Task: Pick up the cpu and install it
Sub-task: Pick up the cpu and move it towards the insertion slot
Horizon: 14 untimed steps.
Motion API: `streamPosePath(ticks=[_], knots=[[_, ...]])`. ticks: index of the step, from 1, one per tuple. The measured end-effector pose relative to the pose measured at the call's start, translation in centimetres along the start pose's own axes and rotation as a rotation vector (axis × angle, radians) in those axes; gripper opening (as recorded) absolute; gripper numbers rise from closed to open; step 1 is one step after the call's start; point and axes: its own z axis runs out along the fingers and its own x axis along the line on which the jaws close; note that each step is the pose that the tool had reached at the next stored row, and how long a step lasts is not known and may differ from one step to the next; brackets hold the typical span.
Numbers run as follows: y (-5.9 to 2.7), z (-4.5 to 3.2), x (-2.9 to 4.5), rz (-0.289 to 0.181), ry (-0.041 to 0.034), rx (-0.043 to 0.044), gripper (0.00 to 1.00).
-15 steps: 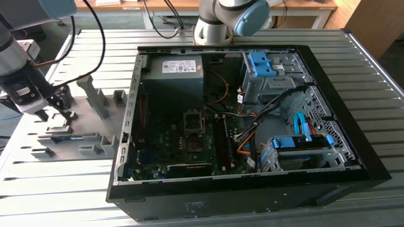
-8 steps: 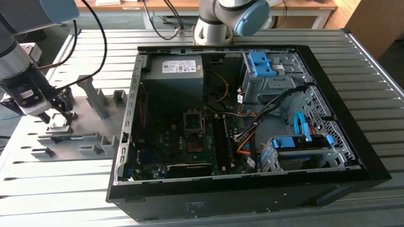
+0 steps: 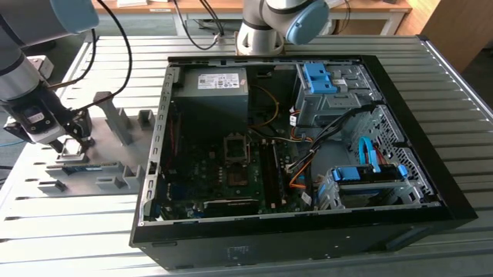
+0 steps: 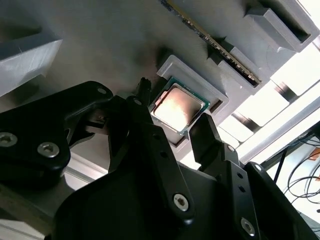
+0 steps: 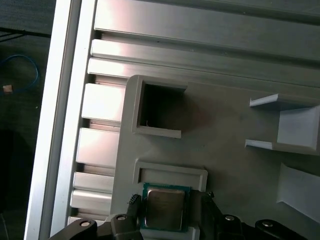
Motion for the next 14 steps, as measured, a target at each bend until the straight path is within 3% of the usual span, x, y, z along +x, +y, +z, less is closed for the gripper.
streamPosePath(ticks=[14], knots=[[0.42, 0.26, 0.19, 0.000, -0.0003, 0.0010, 0.59]])
